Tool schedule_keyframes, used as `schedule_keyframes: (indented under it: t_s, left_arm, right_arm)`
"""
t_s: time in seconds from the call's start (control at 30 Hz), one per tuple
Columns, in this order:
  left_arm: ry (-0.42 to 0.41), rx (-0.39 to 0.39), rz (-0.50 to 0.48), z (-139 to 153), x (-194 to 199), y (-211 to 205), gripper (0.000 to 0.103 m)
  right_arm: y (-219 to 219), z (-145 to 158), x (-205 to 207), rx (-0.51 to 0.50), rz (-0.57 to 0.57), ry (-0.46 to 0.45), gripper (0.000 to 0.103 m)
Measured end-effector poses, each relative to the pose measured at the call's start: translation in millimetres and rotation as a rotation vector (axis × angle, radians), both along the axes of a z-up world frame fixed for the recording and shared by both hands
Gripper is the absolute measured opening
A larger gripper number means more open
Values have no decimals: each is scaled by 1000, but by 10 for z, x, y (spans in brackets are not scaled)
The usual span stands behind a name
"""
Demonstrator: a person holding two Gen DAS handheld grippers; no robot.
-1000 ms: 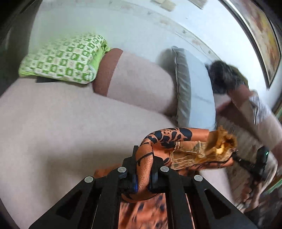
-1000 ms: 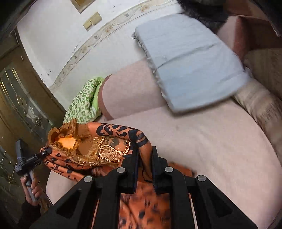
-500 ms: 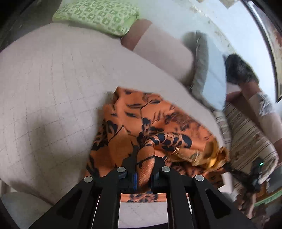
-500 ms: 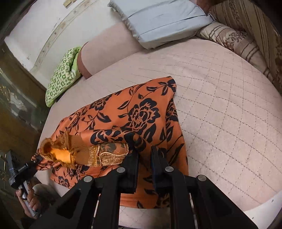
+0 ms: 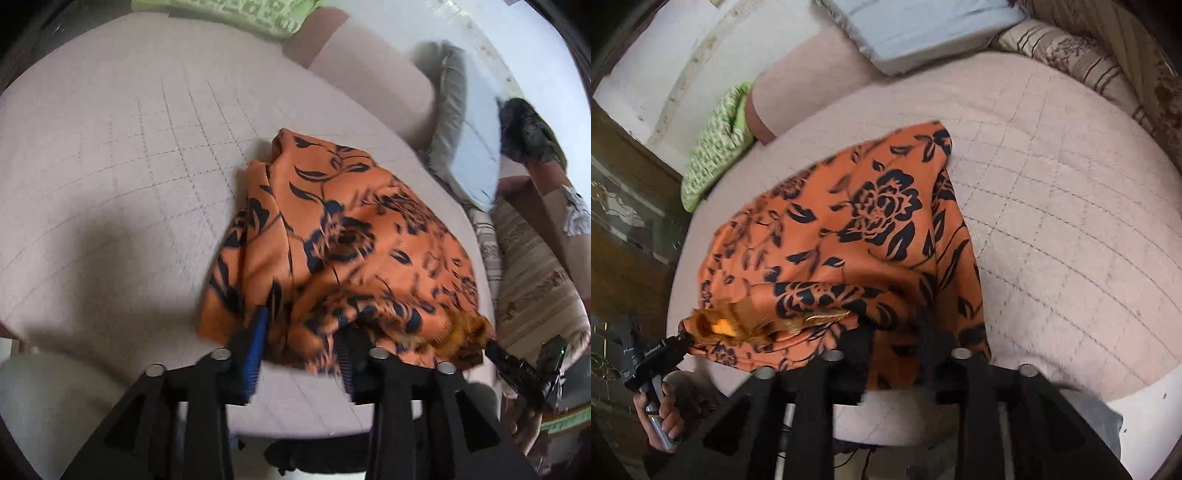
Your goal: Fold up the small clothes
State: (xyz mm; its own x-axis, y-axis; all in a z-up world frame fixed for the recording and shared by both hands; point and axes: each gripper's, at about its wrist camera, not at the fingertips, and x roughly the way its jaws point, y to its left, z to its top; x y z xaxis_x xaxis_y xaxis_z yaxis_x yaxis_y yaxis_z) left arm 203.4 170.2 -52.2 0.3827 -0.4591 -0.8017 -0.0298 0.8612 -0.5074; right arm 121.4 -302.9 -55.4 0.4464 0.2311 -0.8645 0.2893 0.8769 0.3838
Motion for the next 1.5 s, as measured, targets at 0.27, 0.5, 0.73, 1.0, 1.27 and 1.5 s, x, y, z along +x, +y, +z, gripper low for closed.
schedule_keyframes:
  t_s: [0.27,0.5,0.73,1.0,1.27,1.5]
  left_arm:
    - [-20,-160,35,285,-377,270,46]
    - [-27,-125,10,329,-194,62,49]
    - [111,6,15,-227,-26,-145,50]
    - [11,11,15,-123,48,-148,10]
    - [-138,321,-76,-31,22,-408,11]
    - [-136,395,-127,-98,-73,-603,22]
  right_arm:
    - [-64,325,-277,118,-75,-154,46]
    - [-170,1,-81,246,-164,-79,49]
    - [-120,-284,60,128,-202,89,50]
    - [74,-236,134,3,-121,69,14]
    - [88,180,177,-162,-30,-13,13]
    - [167,-88,246,-280,-29,80,30]
